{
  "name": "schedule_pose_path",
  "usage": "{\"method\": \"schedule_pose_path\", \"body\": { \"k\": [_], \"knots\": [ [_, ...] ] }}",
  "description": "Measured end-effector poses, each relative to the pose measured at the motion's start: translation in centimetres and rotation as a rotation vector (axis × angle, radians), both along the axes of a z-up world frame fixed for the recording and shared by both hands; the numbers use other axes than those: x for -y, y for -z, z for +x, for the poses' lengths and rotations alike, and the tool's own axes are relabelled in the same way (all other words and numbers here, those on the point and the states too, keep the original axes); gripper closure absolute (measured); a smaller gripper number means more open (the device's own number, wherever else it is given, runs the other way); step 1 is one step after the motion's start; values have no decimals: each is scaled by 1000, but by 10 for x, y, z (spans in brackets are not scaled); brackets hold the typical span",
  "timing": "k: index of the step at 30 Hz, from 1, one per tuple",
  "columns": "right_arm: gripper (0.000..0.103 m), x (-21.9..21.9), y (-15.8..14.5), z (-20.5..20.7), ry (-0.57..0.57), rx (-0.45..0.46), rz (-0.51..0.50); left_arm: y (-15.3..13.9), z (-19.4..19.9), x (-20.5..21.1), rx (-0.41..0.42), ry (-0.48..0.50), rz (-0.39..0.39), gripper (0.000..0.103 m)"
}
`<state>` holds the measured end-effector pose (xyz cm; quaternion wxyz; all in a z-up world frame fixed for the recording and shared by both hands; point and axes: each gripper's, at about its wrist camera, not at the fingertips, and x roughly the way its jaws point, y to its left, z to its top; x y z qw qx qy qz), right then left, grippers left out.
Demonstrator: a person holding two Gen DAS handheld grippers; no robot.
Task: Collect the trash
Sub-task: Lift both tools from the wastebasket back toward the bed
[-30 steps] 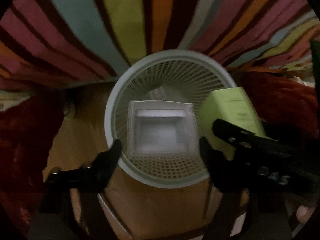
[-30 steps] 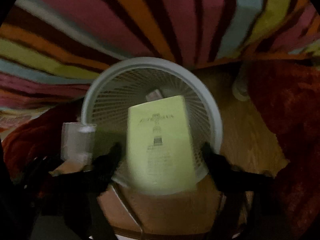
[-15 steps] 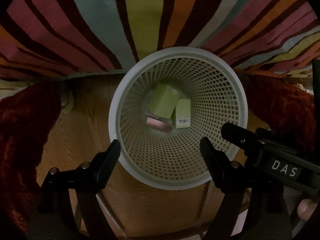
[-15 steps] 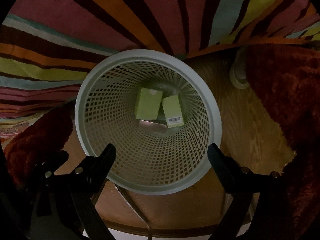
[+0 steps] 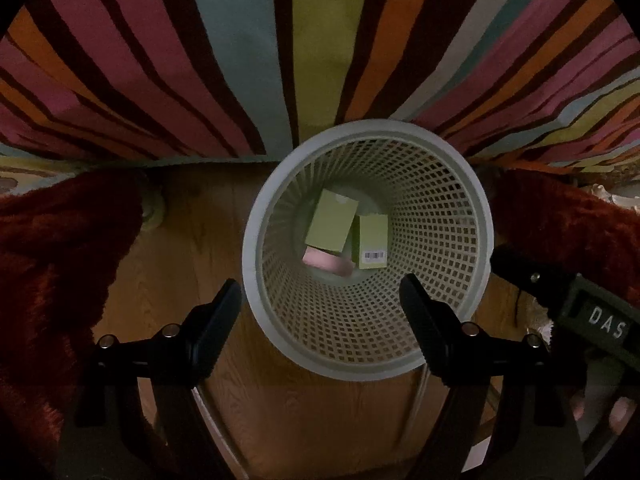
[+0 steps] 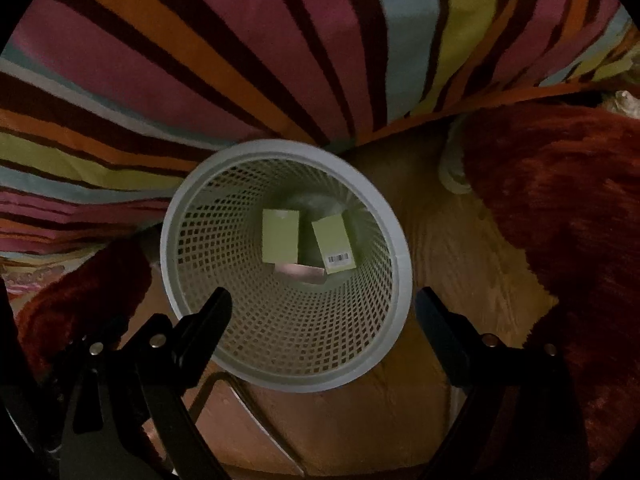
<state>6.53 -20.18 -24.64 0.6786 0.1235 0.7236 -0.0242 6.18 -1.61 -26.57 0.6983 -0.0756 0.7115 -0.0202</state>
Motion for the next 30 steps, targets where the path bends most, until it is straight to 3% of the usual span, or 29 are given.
{"method": "schedule_pose_path", "body": {
  "k": [7, 10, 13, 16, 24, 30],
  "knots": [
    [15, 5, -31, -3, 21, 73, 0, -27, -3, -5, 104, -16, 40, 24],
    [15, 9, -51, -4, 15, 125, 1, -42, -5, -8, 151, -27, 22, 24],
    [15, 9, -74, -5, -3, 206, -21, -60, -8, -10, 207, -26, 1, 14],
    [14, 11, -101, -4, -27, 302, -58, -86, -10, -11, 290, -16, 1, 14],
    [14, 14, -172, 8, -86, 588, -89, -155, -5, -23, 523, 4, 89, 14],
    [14, 11, -200, 32, -117, 692, -49, -200, 17, -32, 643, 9, 124, 14]
  ]
}}
